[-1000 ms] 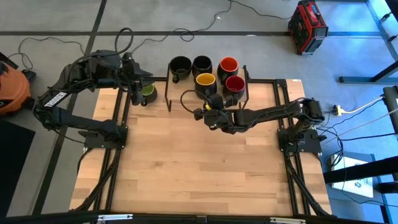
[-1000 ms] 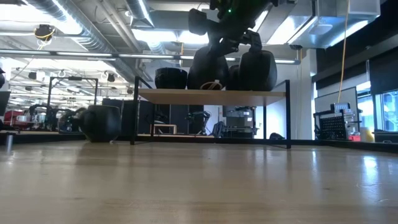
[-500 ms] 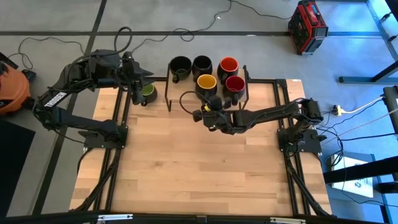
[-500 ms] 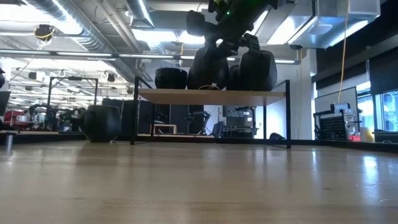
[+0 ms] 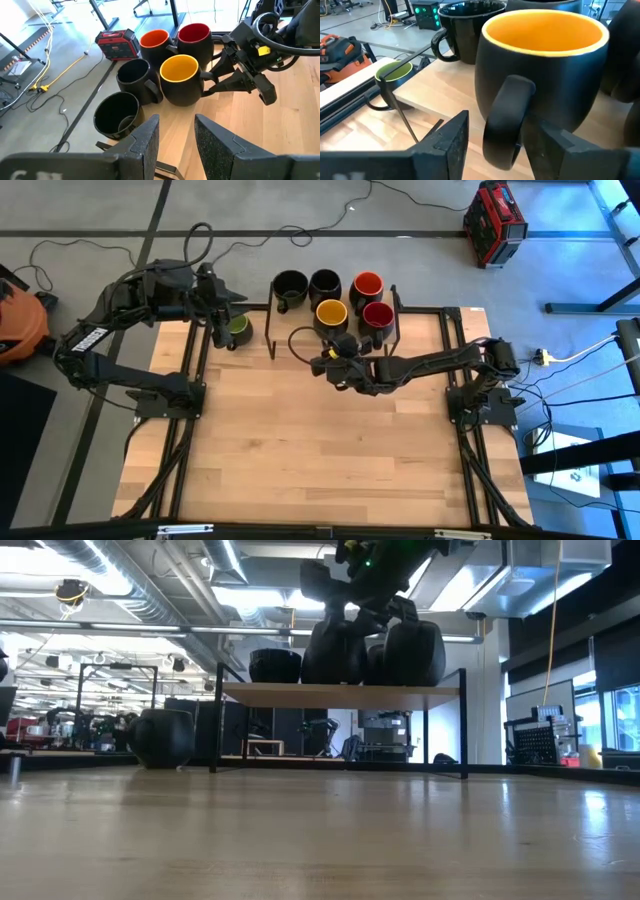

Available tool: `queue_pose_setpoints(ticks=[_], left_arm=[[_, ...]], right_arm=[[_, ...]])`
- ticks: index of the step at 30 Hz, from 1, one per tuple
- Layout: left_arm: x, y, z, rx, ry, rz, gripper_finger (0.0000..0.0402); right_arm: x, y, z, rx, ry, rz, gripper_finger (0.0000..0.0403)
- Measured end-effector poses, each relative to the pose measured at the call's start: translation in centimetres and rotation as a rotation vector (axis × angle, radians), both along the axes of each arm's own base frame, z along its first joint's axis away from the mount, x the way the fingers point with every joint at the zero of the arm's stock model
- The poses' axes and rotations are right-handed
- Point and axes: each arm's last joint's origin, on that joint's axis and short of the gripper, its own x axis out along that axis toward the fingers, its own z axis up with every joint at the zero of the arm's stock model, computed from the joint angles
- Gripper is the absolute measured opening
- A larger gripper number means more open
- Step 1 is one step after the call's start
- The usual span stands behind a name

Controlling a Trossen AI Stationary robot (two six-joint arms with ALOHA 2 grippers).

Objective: Place coffee mugs
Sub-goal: Put the yellow mug on the shelf, then move the green mug to the right center of the table

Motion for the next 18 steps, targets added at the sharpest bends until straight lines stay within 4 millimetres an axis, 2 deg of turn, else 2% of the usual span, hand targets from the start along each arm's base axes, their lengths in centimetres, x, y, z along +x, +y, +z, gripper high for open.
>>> queue_pose_setpoints(ticks=[6, 12, 18], left_arm=[[0.0, 0.0, 0.0, -0.001, 0.0, 0.0, 0.0118], [0.0, 0.0, 0.0, -0.008, 0.001, 0.003, 0.0118], [0.0, 0.0, -0.1, -0.009, 0.004, 0.004, 0.0118]], right_arm=[[-0.4, 0.6, 0.7, 0.004, 0.012, 0.054, 0.0174], [-1.7, 1.8, 3.0, -0.011, -0.008, 0.097, 0.0174], [-3.0, 1.8, 4.9, -0.022, -0.016, 0.109, 0.0174]])
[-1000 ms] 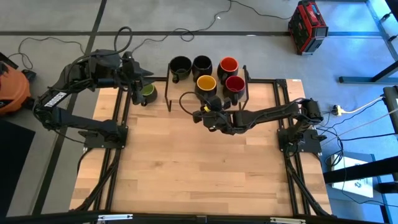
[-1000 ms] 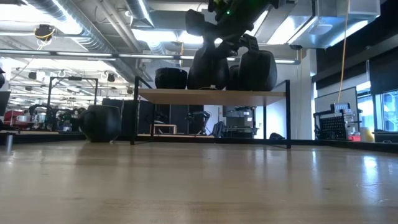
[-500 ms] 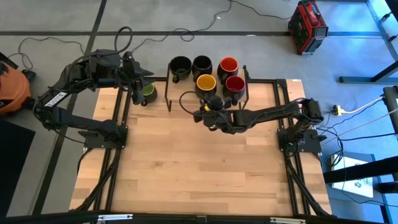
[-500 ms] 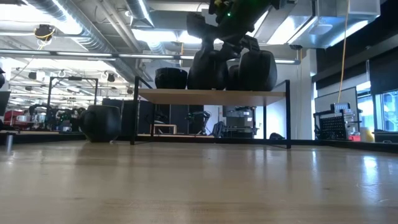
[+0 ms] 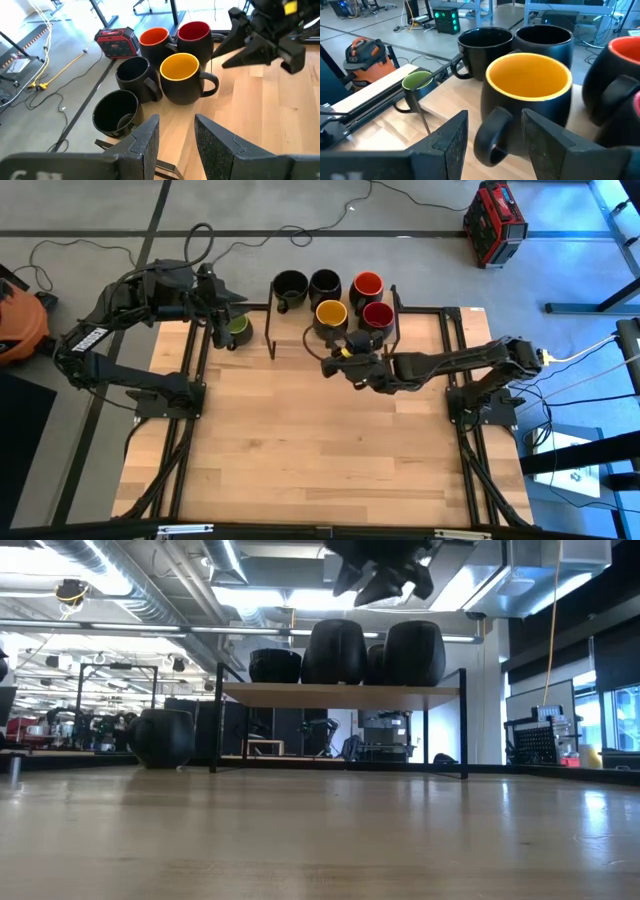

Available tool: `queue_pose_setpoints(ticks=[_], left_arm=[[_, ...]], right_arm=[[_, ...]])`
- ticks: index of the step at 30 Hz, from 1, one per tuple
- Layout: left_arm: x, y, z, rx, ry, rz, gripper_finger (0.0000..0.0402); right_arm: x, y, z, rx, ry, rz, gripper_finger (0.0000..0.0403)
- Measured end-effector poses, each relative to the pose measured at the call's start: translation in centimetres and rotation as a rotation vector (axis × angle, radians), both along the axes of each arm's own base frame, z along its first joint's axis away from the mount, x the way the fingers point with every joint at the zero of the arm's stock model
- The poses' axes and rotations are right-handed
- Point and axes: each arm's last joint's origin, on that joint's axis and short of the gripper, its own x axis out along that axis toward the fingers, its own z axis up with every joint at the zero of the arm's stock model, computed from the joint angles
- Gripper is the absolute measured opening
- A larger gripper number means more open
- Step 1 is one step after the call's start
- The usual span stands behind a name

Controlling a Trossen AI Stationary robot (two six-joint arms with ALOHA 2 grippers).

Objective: Place coffee mugs
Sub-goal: Move the green mug to the right center of the table

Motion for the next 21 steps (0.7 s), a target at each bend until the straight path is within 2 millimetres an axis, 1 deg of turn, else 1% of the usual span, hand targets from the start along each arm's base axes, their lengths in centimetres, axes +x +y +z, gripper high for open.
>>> queue_pose_setpoints(ticks=[3, 5, 8, 10, 15, 19, 21], left_arm=[[0.0, -0.1, 0.0, -0.011, -0.003, -0.016, 0.0118], [0.0, -0.2, -0.1, -0.042, -0.01, -0.039, 0.0118], [-0.1, -0.4, -0.4, -0.095, 0.014, -0.073, 0.0118], [0.0, -0.3, -1.1, -0.126, 0.04, -0.065, 0.0118], [1.3, 0.1, -4.5, -0.25, 0.141, -0.003, 0.0118], [2.0, 0.4, -7.1, -0.348, 0.198, 0.077, 0.0118], [2.5, 0.8, -8.2, -0.404, 0.22, 0.132, 0.0118]], right_arm=[[-0.8, 0.2, 1.0, 0.015, -0.018, 0.032, 0.0174], [-1.6, 0.6, 2.4, 0.025, -0.037, 0.093, 0.0174], [-3.3, 1.8, 4.4, 0.028, -0.059, 0.193, 0.0174], [-4.4, 2.6, 5.1, 0.033, -0.039, 0.248, 0.0174], [-7.8, 4.7, 6.2, 0.039, 0.038, 0.347, 0.0174], [-9.6, 6.0, 6.5, 0.034, 0.091, 0.409, 0.0174], [-10.2, 6.6, 6.4, 0.036, 0.112, 0.432, 0.0174]])
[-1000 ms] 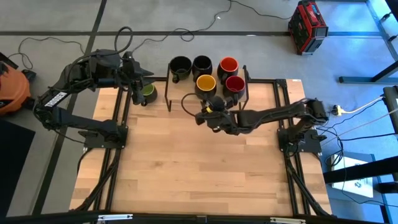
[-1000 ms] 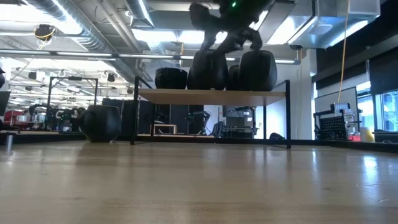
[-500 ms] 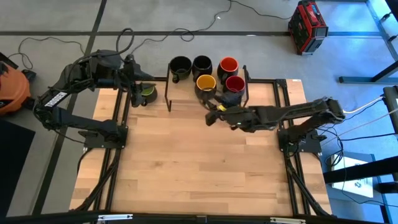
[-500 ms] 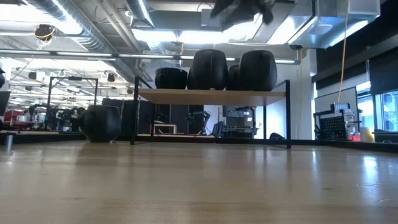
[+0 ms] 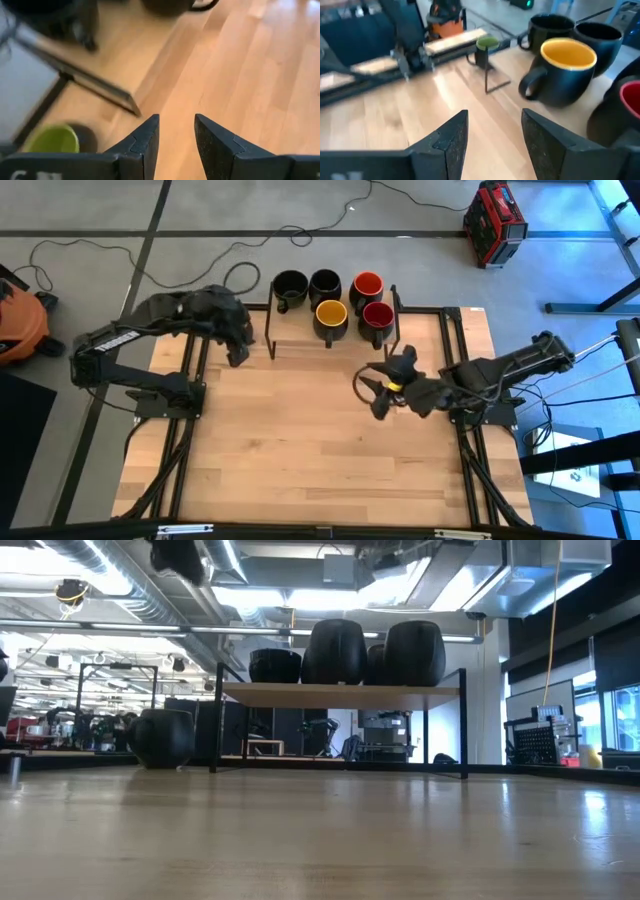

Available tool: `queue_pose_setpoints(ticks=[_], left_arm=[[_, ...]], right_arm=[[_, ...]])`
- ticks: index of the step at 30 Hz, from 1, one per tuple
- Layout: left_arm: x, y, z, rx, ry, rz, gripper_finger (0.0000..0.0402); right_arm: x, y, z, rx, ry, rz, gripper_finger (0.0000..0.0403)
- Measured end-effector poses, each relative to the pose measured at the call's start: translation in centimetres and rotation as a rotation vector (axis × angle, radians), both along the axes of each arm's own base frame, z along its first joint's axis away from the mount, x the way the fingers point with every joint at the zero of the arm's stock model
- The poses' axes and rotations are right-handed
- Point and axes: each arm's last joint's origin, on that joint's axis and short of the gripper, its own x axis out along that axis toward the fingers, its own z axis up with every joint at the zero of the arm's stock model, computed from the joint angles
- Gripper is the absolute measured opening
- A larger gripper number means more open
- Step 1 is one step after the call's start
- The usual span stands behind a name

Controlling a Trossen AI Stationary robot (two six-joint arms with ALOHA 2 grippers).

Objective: Place coffee mugs
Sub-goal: Move the green mug to the right center of the table

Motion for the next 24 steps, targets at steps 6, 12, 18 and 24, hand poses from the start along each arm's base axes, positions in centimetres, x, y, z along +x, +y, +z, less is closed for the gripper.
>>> queue_pose_setpoints(ticks=[6, 12, 18, 24], left_arm=[[-1.2, 1.7, -1.5, -0.053, 0.119, 0.234, 0.0147], [-2.2, 3.9, -3.5, -0.09, 0.191, 0.382, 0.0188], [-1.4, 7.1, -7.7, -0.163, 0.316, 0.358, 0.0191], [-0.6, 10.9, -10.9, -0.183, 0.433, 0.318, 0.0191]], right_arm=[[-1.6, 1.5, -0.7, -0.012, 0.096, 0.057, 0.0174], [-3.0, 2.7, -1.2, -0.026, 0.153, 0.072, 0.0174], [-4.1, 3.4, -1.7, -0.059, 0.181, 0.048, 0.0174], [-4.6, 3.3, -2.0, -0.045, 0.202, 0.012, 0.0174]])
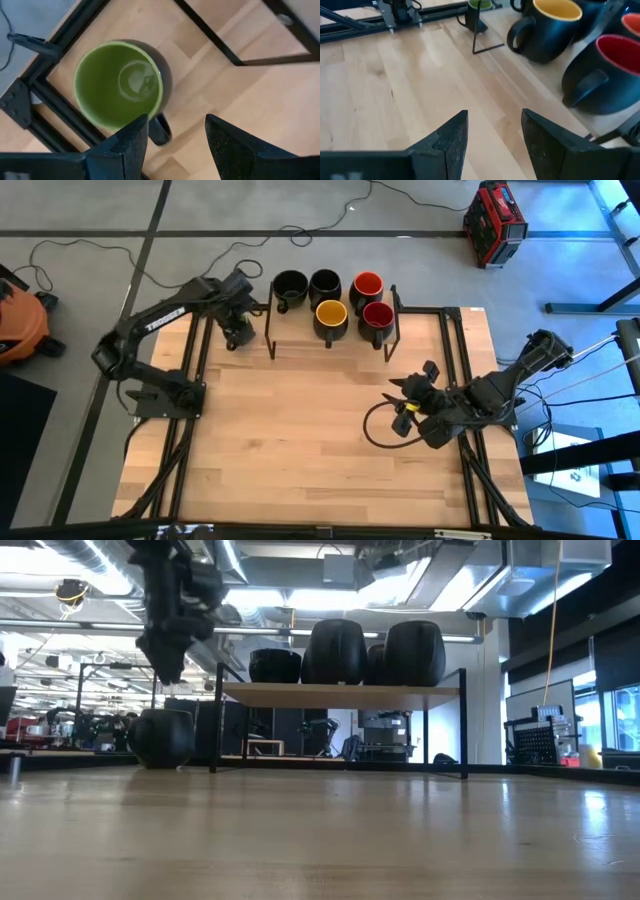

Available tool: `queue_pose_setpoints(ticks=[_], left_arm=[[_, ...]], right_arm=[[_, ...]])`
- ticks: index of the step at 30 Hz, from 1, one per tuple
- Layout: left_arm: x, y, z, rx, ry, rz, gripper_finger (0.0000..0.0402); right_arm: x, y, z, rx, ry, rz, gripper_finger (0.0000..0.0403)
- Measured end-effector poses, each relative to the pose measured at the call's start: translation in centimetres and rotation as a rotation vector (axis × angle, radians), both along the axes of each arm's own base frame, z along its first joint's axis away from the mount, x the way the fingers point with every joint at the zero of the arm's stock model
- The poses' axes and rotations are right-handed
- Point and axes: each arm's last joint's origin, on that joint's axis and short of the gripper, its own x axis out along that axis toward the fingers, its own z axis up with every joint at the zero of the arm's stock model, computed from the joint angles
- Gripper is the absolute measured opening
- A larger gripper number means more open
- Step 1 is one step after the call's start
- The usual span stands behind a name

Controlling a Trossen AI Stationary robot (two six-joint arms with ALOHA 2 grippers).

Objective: Place coffee mugs
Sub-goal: Move the green mug to the right center of the table

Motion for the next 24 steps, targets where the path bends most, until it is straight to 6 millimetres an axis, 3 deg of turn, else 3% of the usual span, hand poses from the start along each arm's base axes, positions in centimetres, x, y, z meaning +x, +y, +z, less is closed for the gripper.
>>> queue_pose_setpoints(ticks=[8, 24], left_arm=[[0.9, 2.7, -2.5, -0.017, 0.051, -0.065, 0.0191], [-0.6, 3.2, -6.7, -0.06, 0.056, -0.035, 0.0183]], right_arm=[[-0.3, -0.2, -0.2, 0.002, 0.023, -0.018, 0.0174], [-0.4, -0.4, -0.3, -0.022, 0.024, -0.048, 0.0174]])
